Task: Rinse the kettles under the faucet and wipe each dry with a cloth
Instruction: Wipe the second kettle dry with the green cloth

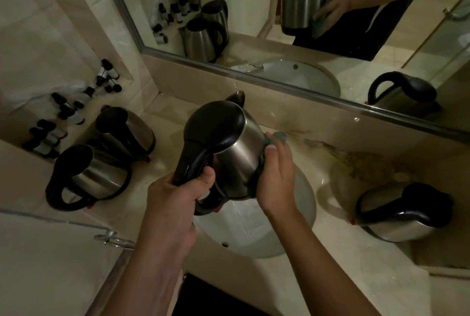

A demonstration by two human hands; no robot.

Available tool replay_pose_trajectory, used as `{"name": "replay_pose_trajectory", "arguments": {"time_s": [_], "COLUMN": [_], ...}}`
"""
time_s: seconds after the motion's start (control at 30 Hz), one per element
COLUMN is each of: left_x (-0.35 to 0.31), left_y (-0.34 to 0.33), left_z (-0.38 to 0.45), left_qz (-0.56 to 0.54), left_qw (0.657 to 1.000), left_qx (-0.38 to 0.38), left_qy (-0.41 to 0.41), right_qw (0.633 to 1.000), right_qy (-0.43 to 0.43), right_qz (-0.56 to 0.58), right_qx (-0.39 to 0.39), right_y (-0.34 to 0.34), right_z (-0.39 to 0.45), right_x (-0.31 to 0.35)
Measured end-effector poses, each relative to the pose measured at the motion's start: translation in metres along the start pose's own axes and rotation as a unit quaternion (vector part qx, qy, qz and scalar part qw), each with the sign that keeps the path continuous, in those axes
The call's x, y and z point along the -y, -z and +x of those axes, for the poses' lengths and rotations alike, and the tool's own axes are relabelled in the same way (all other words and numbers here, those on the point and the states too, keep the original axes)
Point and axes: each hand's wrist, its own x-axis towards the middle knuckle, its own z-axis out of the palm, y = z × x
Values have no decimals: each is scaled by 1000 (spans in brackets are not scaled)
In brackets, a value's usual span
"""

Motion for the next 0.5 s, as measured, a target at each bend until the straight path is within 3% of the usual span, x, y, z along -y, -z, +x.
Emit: {"name": "replay_pose_trajectory", "arguments": {"time_s": [0.03,0.1,0.2,0.27,0.4,0.5], "left_x": [1,1,-1,-6,-6,-1], "left_y": [1,4,7,7,13,20], "left_z": [1,1,0,-3,-6,-5], "left_qz": [0,-4,1,7,21,-1], "left_qw": [1000,1000,1000,1000,999,1000], "left_qx": [-1,-1,4,10,18,6], "left_qy": [5,13,6,-12,-15,-4], "right_qw": [1000,994,969,975,998,996], "right_qy": [5,103,232,206,31,53], "right_qz": [-5,-27,-78,-65,14,17], "right_qx": [-14,-35,-1,45,61,69], "right_y": [-4,-12,-13,-7,1,-5], "right_z": [-5,-17,-22,-15,-9,-12], "right_x": [6,17,10,-2,-6,12]}}
